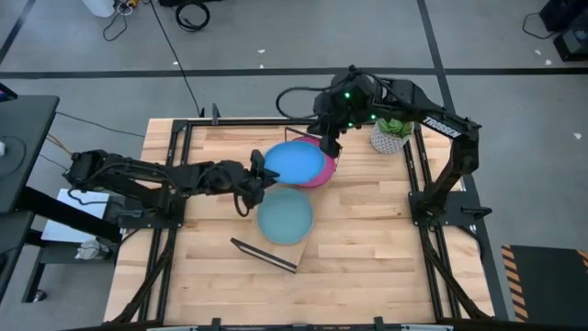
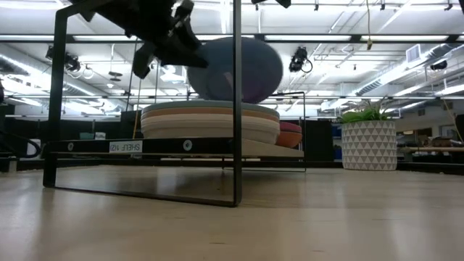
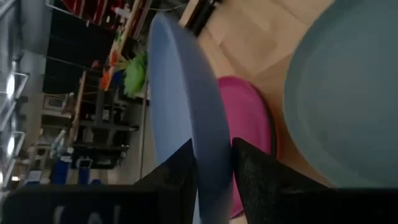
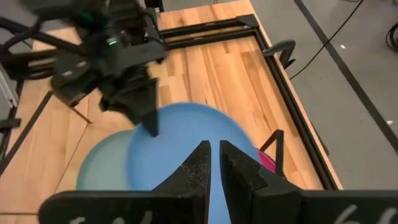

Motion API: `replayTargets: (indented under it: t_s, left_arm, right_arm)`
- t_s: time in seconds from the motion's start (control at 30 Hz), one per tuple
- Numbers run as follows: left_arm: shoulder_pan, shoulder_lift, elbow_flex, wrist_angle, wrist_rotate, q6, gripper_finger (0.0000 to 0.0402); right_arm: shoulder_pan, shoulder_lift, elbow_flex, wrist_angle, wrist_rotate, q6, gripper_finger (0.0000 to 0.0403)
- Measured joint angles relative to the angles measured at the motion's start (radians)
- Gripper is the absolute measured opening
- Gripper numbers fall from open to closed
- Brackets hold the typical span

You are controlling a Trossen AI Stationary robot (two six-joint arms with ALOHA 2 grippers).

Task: Place and stack plates onto a shelf
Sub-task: Stack the blue plate on the pink plate, then return to Home Position

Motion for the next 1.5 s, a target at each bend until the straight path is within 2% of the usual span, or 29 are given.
replayTargets:
  t_s: [0.23,0.53,0.73,0.93,1.03,1.17,1.23,1.33,1.43,1.5]
  left_arm:
    - [0.055,0.056,0.001,0.019,0.094,0.043,0.0102]
    - [0.078,0.234,0.001,0.19,0.07,0.277,0.0102]
    - [0.109,0.267,0.001,0.278,0.057,0.246,0.0111]
    - [0.11,0.249,0.001,0.276,0.064,0.158,0.0147]
    - [0.091,0.185,0.001,0.275,0.065,0.045,0.0154]
    - [0.079,0.05,0.001,0.249,0.076,-0.253,0.0155]
    - [0.082,-0.027,0.002,0.177,0.136,-0.399,0.0155]
    - [0.102,-0.124,0.002,0.037,0.299,-0.574,0.0154]
    - [0.112,-0.188,-0.008,-0.069,0.404,-0.686,0.0143]
    - [0.108,-0.223,-0.054,-0.054,0.433,-0.718,0.0132]
  right_arm:
    - [0.035,-0.011,0.0,0.002,0.08,-0.035,0.0041]
    - [0.044,-0.011,0.0,-0.001,0.081,-0.02,0.0041]
    - [0.07,-0.011,0.0,-0.038,0.081,-0.016,0.0041]
    - [0.088,-0.011,0.0,-0.095,0.09,0.002,0.0041]
    - [0.107,-0.014,-0.024,-0.119,0.093,0.016,0.0041]
    - [0.161,-0.028,-0.123,-0.106,0.139,0.026,0.0041]
    - [0.189,-0.05,-0.198,-0.076,0.185,0.029,0.004]
    - [0.227,-0.113,-0.363,0.039,0.201,0.057,0.0035]
    - [0.269,-0.198,-0.556,0.216,0.2,0.091,0.0025]
    - [0.293,-0.25,-0.679,0.331,0.2,0.113,0.0019]
